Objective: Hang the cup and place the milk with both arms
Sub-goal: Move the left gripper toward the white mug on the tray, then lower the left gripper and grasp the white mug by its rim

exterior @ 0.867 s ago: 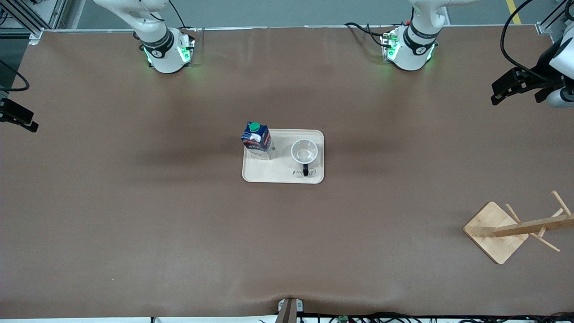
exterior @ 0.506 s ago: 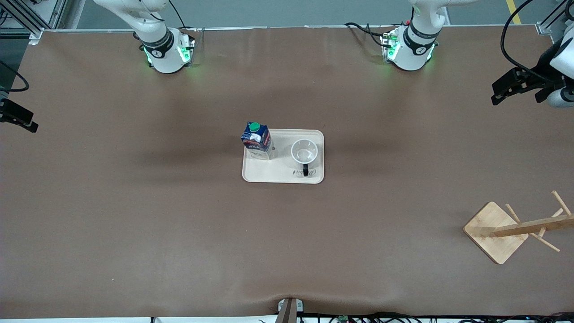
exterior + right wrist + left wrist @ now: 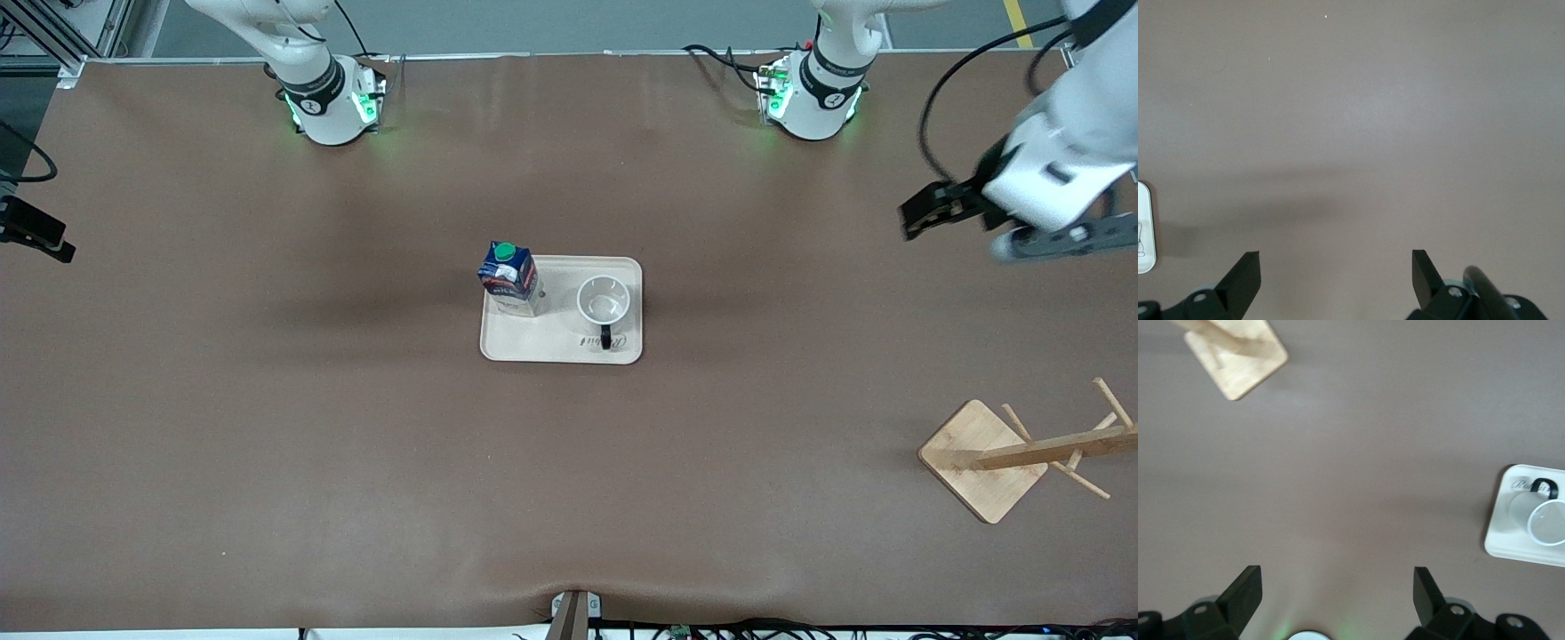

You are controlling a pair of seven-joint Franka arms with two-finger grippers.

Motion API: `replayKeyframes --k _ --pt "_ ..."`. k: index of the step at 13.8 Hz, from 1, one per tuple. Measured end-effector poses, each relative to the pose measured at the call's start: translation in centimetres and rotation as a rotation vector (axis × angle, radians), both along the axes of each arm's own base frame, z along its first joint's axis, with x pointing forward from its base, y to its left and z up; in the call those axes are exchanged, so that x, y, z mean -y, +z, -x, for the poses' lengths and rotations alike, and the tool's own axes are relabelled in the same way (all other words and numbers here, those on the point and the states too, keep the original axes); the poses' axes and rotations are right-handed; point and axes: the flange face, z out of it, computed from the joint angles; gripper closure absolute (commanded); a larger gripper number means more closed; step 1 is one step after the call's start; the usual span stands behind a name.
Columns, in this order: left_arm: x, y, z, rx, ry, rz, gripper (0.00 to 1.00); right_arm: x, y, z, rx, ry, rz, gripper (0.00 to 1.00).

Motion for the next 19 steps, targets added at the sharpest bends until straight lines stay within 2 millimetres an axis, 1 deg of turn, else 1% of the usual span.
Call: replayKeyframes --k 2,6,8,11,13,14,16,18,19 --pt "3.9 -3.0 -0.6 -0.002 -0.01 0.012 0.0 0.0 0.0 0.0 0.0 -0.001 0.0 0.0" --pt "10.2 -9.7 -0.8 -0.007 -0.023 0.038 0.0 0.1 0.0 0.0 0.0 -0.001 0.0 0.0" --pt "13.6 -13.3 -0.1 0.006 0.0 0.052 0.0 0.1 0.0 0.0 0.0 -0.001 0.0 0.0" --pt "18.5 -18.4 2.3 -0.007 0.036 0.057 0.0 0.1 0.0 0.0 0.0 -0.002 0.0 0.0" --pt "20.9 -21.2 3.4 -0.014 0.034 0.067 0.0 0.1 0.0 0.0 0.0 -0.002 0.0 0.0" --pt "21.9 -22.5 3.8 -0.022 0.033 0.071 0.04 0.1 0.0 0.0 0.0 -0.001 0.0 0.0" --pt "23.5 -24.7 4.3 -0.034 0.019 0.082 0.06 0.0 0.0 0.0 0.0 -0.001 0.0 0.0" --pt "25.0 -26.8 4.6 -0.034 0.005 0.101 0.16 0.0 0.0 0.0 0.0 -0.001 0.0 0.0" --pt "25.7 -27.8 4.8 -0.037 -0.001 0.109 0.17 0.0 0.0 0.0 0.0 -0.001 0.0 0.0"
